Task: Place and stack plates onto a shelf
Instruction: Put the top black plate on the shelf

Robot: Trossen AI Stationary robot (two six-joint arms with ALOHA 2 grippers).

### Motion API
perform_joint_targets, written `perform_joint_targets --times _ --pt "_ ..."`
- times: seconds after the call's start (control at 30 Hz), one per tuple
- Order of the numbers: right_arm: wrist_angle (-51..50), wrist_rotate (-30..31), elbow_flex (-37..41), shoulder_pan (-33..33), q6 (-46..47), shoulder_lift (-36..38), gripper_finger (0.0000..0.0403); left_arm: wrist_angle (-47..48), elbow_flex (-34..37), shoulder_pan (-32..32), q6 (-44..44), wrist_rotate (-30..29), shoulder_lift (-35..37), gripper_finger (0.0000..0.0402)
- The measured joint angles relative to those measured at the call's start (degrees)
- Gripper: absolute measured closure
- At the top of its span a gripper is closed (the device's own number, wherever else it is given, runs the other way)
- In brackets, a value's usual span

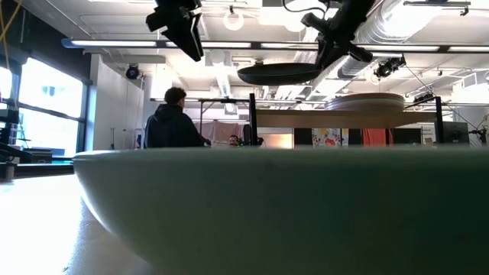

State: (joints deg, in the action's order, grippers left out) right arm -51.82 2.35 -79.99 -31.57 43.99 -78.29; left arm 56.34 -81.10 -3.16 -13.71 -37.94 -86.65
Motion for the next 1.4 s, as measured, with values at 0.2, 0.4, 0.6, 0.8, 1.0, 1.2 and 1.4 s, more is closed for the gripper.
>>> perform_joint_targets --times 0.2,0.4,0.6,0.8,1.0,1.2,1.4 --pt "-0.5 -3.8 0.0 -4.3 -1.7 0.0 0.0403 0.0 0.0 0.0 0.2 0.1 0.0 0.0266" --pt "-1.6 -5.7 0.0 -8.2 -3.8 0.1 0.0403 0.0 0.0 0.2 0.2 0.4 0.0 0.0266" --pt "-5.4 -5.9 0.0 -10.3 -4.0 0.1 0.0403 0.0 0.0 0.2 0.2 0.5 0.0 0.0266" --pt "-7.1 -5.5 0.1 -10.8 -4.0 -0.3 0.0403 -0.1 0.0 0.2 0.2 0.5 0.0 0.0266" --pt "-7.1 -4.5 0.2 -10.5 -3.9 -1.6 0.0403 -0.2 0.0 0.2 0.2 0.5 0.0 0.0266" --pt "-6.9 -4.3 0.2 -9.6 -4.0 -3.6 0.0403 -0.2 0.0 0.2 1.5 0.5 0.0 0.0266" --pt "-6.6 -4.1 0.2 -9.5 -4.0 -4.3 0.0403 -0.2 0.0 0.2 1.6 0.5 0.0 0.0266"
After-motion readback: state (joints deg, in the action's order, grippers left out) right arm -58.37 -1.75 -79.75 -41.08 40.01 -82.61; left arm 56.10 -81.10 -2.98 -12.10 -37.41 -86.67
